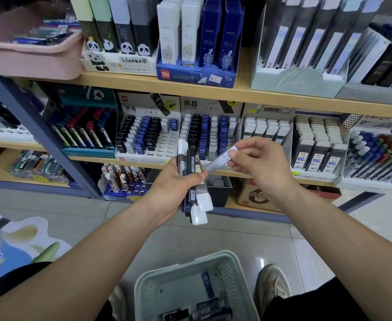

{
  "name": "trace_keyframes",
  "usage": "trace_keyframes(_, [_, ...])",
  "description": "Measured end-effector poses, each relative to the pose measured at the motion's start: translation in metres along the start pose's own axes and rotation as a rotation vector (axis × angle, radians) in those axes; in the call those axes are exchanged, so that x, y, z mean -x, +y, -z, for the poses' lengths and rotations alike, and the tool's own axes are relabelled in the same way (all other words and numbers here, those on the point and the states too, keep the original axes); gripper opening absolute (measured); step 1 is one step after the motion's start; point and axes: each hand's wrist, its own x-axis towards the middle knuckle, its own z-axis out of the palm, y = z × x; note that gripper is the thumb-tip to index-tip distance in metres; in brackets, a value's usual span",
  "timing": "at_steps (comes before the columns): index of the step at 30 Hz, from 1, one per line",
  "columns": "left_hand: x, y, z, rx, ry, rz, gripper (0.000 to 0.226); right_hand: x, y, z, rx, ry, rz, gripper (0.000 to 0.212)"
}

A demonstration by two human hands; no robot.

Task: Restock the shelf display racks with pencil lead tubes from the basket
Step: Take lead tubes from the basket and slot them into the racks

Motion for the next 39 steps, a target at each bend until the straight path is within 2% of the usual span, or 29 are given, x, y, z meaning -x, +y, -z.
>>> trace_keyframes(5, [0.0,-0.006,0.013,-0.115,0.006,0.008,0.031,-0.003,0.006,-0.009,0.072,-0.023,0.029,0.009])
trace_keyframes(9, [0.002,0.002,0.041,-0.137,0.077,0.012,0.033,-0.026,0.008,-0.029,0.298,-0.033,0.127,0.012])
trace_keyframes(16, [0.016,0.025,0.1,-0.054,0.215,-0.013,0.028,-0.105,0.008,-0.108,0.574,-0.065,0.347,0.007])
trace_keyframes(23, [0.021,0.026,0.136,0.029,0.274,-0.021,0.027,-0.17,0.031,-0.156,0.891,-0.098,0.35,0.004])
trace_keyframes(39, [0.029,0.024,0.15,0.05,0.263,-0.021,0.026,-0.187,0.04,-0.163,0.989,-0.092,0.298,0.005])
